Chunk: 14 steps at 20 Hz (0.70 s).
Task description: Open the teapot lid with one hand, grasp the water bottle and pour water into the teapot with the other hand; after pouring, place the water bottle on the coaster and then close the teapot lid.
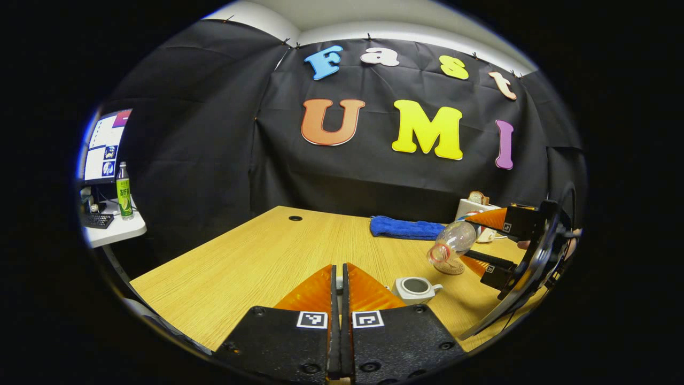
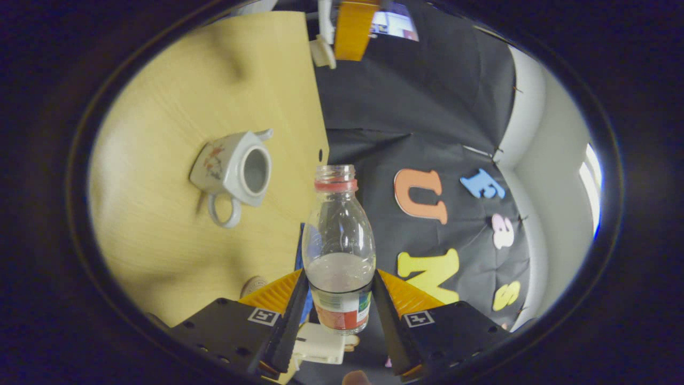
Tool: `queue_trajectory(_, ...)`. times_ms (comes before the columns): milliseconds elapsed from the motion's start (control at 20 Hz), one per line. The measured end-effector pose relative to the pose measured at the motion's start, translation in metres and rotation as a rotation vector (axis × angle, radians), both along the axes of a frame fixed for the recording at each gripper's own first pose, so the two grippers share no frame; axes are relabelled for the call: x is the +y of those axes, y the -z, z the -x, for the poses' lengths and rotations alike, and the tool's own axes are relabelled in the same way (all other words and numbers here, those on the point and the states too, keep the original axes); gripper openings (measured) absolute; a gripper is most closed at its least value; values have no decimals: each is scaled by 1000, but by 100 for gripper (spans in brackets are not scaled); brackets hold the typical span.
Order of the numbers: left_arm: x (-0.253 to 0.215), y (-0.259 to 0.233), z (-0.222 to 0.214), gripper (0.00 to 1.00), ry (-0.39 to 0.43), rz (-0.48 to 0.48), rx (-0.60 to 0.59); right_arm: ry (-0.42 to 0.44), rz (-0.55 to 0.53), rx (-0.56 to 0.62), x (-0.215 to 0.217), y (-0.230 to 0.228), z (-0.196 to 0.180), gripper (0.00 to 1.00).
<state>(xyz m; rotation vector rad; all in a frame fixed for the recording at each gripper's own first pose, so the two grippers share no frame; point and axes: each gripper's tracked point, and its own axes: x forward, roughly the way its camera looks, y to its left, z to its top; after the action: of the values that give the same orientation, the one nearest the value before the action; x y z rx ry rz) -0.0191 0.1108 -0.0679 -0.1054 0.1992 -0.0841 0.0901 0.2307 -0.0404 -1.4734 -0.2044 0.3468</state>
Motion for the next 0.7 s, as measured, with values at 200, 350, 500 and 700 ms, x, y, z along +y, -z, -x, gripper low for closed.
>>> queue_trajectory(200,-16,-8,-2,3,17,-10,-11,40,-374,204,-7,-13,5,70)
queue_trajectory(350,-28,-12,-2,3,34,-26,-12,65,-657,382,-12,-21,4,70)
queue_trajectory(500,-38,-17,-2,3,48,-33,-22,79,-899,509,-29,-35,-6,70)
queue_trajectory(700,-50,-18,-5,3,59,-21,-24,114,-1119,586,-60,-36,-25,69)
